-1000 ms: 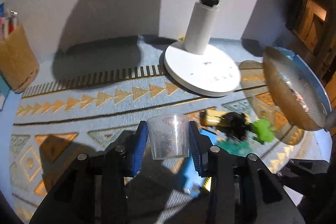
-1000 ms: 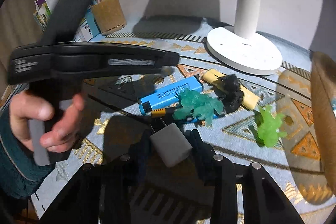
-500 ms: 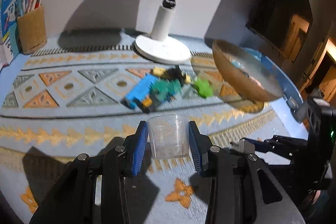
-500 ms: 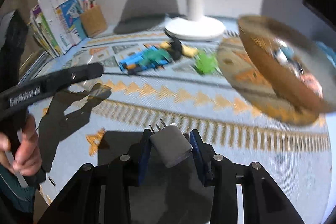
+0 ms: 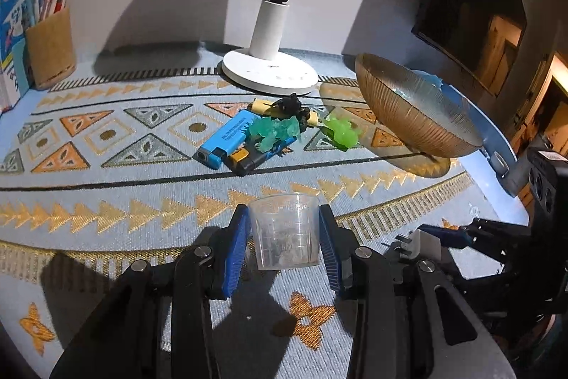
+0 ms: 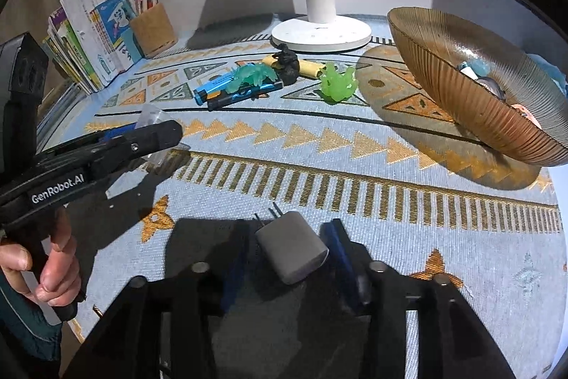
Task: Organize rigid objects
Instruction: 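Carry the cup with the left tool while the right tool carries the white charger into the bowl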
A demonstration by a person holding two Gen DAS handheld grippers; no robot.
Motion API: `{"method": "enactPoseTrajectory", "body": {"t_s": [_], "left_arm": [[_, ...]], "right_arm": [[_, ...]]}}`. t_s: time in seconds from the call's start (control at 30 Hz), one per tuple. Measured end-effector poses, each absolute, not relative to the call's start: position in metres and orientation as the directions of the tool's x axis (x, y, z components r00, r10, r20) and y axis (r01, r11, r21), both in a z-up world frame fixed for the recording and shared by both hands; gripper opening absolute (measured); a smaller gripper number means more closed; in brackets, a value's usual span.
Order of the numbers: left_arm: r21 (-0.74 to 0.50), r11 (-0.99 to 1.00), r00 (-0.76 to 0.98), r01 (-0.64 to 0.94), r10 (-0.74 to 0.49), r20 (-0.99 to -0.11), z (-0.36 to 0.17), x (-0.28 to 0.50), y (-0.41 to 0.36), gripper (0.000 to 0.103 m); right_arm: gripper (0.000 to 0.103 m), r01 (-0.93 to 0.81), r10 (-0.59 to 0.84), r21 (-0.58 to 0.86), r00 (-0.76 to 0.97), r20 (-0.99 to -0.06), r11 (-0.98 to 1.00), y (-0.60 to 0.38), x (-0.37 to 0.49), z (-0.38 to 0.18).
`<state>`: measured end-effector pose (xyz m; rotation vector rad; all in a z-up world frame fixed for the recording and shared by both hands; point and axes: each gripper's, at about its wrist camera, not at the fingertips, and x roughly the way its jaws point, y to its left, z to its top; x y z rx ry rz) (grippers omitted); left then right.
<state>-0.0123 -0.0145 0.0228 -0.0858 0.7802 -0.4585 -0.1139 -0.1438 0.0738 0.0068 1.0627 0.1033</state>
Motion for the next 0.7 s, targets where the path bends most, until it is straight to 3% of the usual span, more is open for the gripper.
{"method": "enactPoseTrajectory", "body": {"t_s": [0.3, 0.43, 0.5, 0.7], "left_arm": [[-0.245, 0.900, 0.623, 0.359, -0.427, -0.656, 0.022, -0.012, -0.012, 0.036], [-0.257, 0.901, 0.629, 0.349, -0.429, -0.649, 0.022, -0.013, -0.010, 0.036], [-0.255, 0.902, 0.629, 0.349, -0.427, -0.649, 0.022, -0.013, -0.011, 0.036], [-0.213, 0.919, 0.646, 0.333, -0.387, -0.658, 0.024, -0.015, -0.015, 0.036]], "right_arm": [[0.057, -0.108, 0.052, 0.000, 0.481, -0.875, 0.994, -0.134, -0.115, 0.071], [0.048, -0.110, 0.028, -0.030, 0.489, -0.872, 0.993, -0.132, -0.116, 0.071], [0.036, -0.107, 0.027, -0.030, 0.494, -0.869, 0.994, -0.132, -0.116, 0.072], [0.036, -0.092, 0.026, -0.026, 0.529, -0.848, 0.995, -0.135, -0.122, 0.080]]}}
